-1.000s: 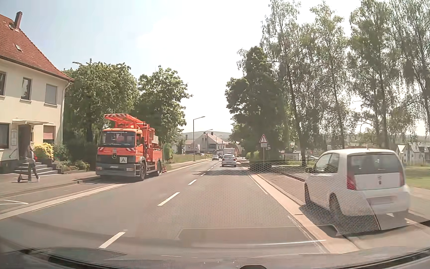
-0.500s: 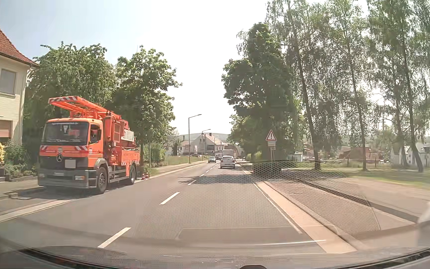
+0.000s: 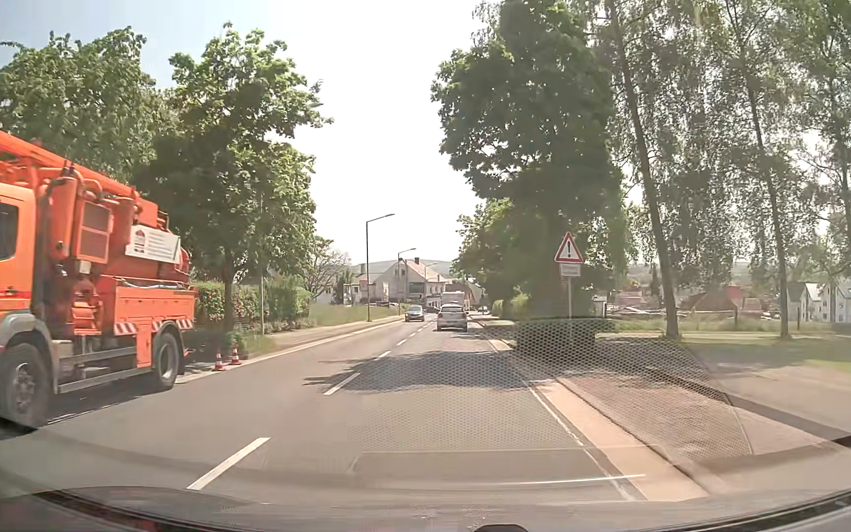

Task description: Follow the waypoints while adhering to traffic rules and regulations

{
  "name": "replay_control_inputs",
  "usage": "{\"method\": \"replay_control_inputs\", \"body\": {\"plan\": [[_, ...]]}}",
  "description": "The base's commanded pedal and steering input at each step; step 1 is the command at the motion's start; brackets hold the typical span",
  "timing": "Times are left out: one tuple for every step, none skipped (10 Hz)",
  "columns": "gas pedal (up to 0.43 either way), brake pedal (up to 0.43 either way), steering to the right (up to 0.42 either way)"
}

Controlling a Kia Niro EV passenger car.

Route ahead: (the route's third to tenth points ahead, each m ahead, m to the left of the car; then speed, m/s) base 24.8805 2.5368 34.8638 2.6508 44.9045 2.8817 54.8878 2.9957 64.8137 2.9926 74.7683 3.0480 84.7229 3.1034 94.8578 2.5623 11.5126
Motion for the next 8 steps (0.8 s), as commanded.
{"method": "replay_control_inputs", "body": {"plan": [[0.11, 0.0, -0.004], [0.098, 0.0, -0.004], [0.087, 0.0, -0.004], [0.087, 0.0, -0.004], [0.087, 0.0, -0.003], [0.079, 0.0, -0.003], [0.079, 0.0, -0.003], [0.079, 0.0, -0.003]]}}
